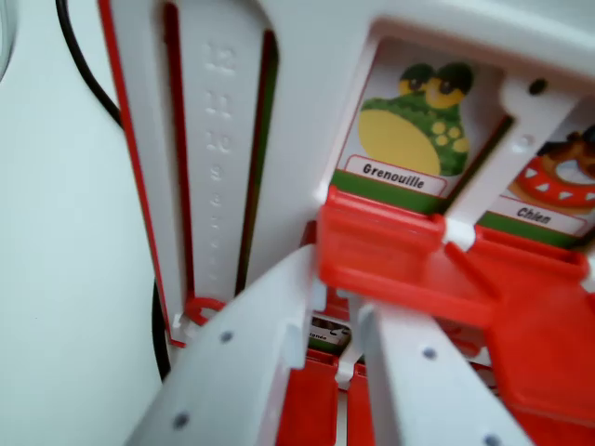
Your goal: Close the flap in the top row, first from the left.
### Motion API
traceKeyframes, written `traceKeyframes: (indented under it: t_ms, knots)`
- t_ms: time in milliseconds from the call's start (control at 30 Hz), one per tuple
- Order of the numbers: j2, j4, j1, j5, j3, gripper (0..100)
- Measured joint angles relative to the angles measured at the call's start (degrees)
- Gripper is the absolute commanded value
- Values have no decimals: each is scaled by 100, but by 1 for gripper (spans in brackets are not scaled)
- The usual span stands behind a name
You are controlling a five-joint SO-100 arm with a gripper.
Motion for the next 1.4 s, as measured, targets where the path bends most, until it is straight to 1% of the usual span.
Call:
traceKeyframes:
  t_ms: [533,633,767,900,1067,1167,1267,1367,1400]
  knots:
    - [0,-413,35,0,0,0]
    - [0,-457,35,53,0,0]
    - [9,-457,35,44,53,0]
    - [9,-185,35,0,316,0]
    - [343,229,35,114,448,0]
    - [677,404,114,114,448,0]
    - [1011,563,264,70,448,0]
    - [1397,809,281,79,589,0]
    - [1556,923,281,114,677,0]
